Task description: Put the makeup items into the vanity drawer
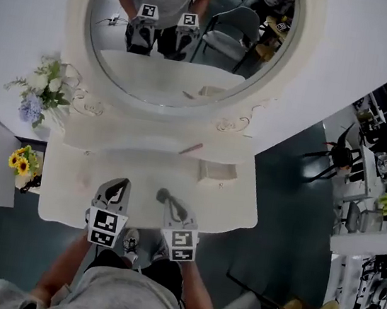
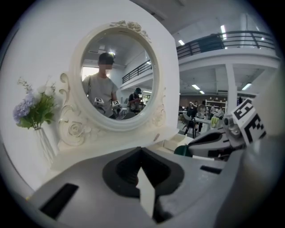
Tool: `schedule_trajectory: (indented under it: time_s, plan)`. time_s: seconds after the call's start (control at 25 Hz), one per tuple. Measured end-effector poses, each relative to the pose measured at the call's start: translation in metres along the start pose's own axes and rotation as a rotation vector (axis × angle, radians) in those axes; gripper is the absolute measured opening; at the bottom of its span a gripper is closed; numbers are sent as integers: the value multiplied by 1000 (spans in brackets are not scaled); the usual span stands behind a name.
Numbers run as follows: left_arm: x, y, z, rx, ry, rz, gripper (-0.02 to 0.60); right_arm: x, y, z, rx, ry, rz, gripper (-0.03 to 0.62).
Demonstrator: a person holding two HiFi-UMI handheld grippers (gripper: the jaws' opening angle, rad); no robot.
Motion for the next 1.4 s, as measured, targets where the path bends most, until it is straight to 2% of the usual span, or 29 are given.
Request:
schedule_trajectory:
  time_s: [0.16, 0.28, 0.44, 0.6, 0.96, 1.4]
  plan:
    - [44, 20, 15, 14, 58, -91, 0, 48, -31, -10, 5, 24, -122, 34]
    - [71, 33, 21, 16, 83, -132, 0, 82, -54, -18, 15, 46, -196, 34]
    - [101, 52, 27, 11, 95, -159, 0, 123, -73, -31, 15, 66, -258, 34]
    - [125, 77, 30, -3, 93, -155, 0, 160, -78, -44, 17, 74, -282, 34]
    - [160, 127, 40, -21, 59, -83, 0, 230, -47, -65, 19, 75, -195, 34]
    - [147, 164, 22, -77, -9, 88, 0, 249, 29, -95, -17, 38, 7, 34]
Point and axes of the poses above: the fingertips, and each gripper's own axes: y forward along the fingers, x to its right, z out of its top, the point moved 2 cm from there along -y, backward along the fingers, and after that the axes turned 15 degrees about -y, right-handed, at the moved point
